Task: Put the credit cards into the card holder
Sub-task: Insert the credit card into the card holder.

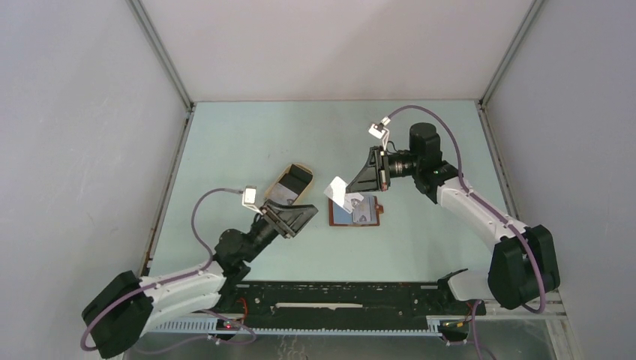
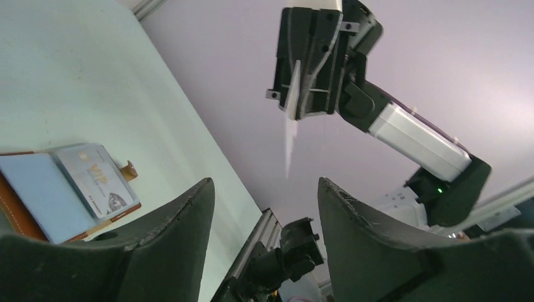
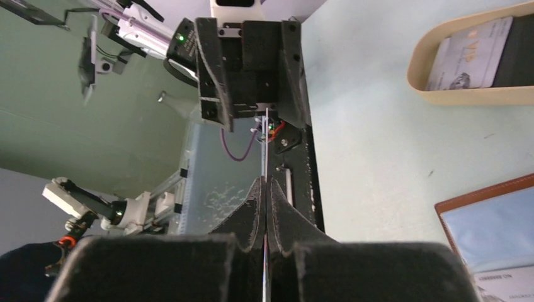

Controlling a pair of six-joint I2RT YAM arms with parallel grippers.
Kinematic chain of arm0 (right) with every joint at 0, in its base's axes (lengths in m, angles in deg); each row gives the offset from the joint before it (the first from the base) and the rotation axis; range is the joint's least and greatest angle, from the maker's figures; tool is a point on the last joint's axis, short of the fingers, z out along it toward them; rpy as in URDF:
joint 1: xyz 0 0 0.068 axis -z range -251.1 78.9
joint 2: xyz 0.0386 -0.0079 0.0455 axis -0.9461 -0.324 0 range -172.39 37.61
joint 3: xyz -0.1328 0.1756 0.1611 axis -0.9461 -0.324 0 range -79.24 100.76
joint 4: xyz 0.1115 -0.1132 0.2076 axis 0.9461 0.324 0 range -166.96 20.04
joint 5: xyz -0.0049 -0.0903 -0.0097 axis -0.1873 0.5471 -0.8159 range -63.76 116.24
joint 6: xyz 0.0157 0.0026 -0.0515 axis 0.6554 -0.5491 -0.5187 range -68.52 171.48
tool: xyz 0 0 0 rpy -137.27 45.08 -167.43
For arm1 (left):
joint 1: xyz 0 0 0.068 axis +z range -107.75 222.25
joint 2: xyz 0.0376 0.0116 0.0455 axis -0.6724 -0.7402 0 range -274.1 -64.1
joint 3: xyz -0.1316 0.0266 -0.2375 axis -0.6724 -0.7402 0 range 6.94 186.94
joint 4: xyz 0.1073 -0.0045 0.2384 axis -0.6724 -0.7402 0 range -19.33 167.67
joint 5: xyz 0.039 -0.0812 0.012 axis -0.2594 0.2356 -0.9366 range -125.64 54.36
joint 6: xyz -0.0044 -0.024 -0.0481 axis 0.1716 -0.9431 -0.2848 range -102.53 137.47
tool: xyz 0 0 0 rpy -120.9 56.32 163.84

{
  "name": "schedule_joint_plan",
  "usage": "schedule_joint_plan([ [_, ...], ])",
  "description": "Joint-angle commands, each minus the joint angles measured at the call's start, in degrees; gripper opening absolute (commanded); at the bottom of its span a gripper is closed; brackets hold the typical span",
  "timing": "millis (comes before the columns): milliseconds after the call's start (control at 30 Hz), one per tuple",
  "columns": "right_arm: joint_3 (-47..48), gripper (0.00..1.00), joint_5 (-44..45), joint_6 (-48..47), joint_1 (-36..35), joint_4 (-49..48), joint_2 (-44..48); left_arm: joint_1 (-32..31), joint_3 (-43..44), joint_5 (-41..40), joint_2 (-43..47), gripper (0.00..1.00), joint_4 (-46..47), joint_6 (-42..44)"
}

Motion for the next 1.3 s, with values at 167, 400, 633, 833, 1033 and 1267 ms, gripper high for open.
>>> schedule_joint_plan([
  [167, -2.76, 0.0, -1.99, 13.85, 0.31, -15.01, 0.79, -2.87, 10.0, -6.18, -13.82, 0.6, 11.55, -1.12],
  [400, -2.82, 0.0, -2.32, 14.42, 0.04, -15.27, -0.65, -3.0, 14.89, -2.9, -24.01, 0.47, 18.46, -3.74],
  [633, -2.81, 0.0, -2.41, 14.18, -0.21, -15.15, -1.3, -3.05, 15.64, -0.53, -25.22, 0.28, 18.49, -3.76],
  [833, -2.81, 0.0, -2.15, 12.03, -0.65, -13.78, -0.93, -3.05, 16.06, 2.48, -26.66, 0.0, 18.53, -3.16],
  [1033, 6.2, 0.55, 0.38, -23.44, 0.12, 17.95, 0.41, -1.07, 11.72, 2.58, -22.2, 0.0, 13.12, -0.03],
  [1267, 12.05, 0.74, 17.24, -50.34, 2.05, 40.76, 2.87, 4.74, 12.62, 9.94, -7.5, 0.0, -18.32, 8.31],
])
